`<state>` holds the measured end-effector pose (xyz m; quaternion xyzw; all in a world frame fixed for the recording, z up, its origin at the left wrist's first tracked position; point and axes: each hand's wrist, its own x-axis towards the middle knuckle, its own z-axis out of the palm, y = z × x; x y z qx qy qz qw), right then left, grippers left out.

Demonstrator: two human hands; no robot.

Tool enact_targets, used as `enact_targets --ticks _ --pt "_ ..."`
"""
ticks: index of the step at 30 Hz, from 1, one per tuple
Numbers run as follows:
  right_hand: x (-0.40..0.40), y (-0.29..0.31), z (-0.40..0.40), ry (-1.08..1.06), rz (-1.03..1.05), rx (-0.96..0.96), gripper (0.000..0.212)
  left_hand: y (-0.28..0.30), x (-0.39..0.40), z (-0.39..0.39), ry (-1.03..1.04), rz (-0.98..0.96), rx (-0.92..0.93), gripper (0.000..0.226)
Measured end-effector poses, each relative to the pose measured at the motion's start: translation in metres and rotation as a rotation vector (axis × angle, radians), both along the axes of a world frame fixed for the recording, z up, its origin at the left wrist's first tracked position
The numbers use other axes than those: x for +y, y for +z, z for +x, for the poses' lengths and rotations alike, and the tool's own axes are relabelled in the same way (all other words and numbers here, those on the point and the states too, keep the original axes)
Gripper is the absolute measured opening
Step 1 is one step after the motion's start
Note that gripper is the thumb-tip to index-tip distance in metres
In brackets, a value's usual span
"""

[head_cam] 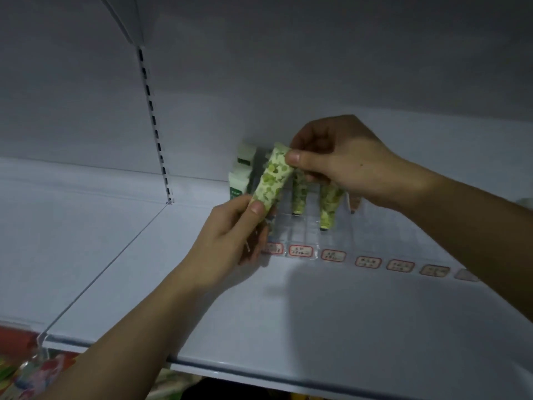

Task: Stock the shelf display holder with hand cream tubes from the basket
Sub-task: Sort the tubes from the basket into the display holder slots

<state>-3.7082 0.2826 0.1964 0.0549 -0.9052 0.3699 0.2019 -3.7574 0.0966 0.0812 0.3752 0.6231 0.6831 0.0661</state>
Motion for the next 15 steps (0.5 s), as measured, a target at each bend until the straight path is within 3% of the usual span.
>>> enact_targets --ticks 2,5,9,12,15 --pt "0.013 0.001 0.009 -0.002 -0.092 -0.03 0.005 0.003 0.01 0.005 0.023 -0.094 0.113 0.034" --pt "0.025 0.001 0.018 0.046 -0.192 -0.045 0.008 0.008 0.028 0.009 0.02 -0.176 0.162 0.037" --pt "0.033 0.001 0.024 0.006 -0.079 -0.025 0.008 0.006 0.042 0.019 0.1 -0.212 0.2 0.027" --pt "0.04 -0.001 0.021 -0.128 -0.045 0.048 0.006 -0.016 0.04 0.021 0.381 -0.338 0.446 0.019" --pt "0.042 -0.004 0.011 -0.245 0.09 0.081 0.01 -0.029 0.037 0.021 0.439 -0.491 0.594 0.029"
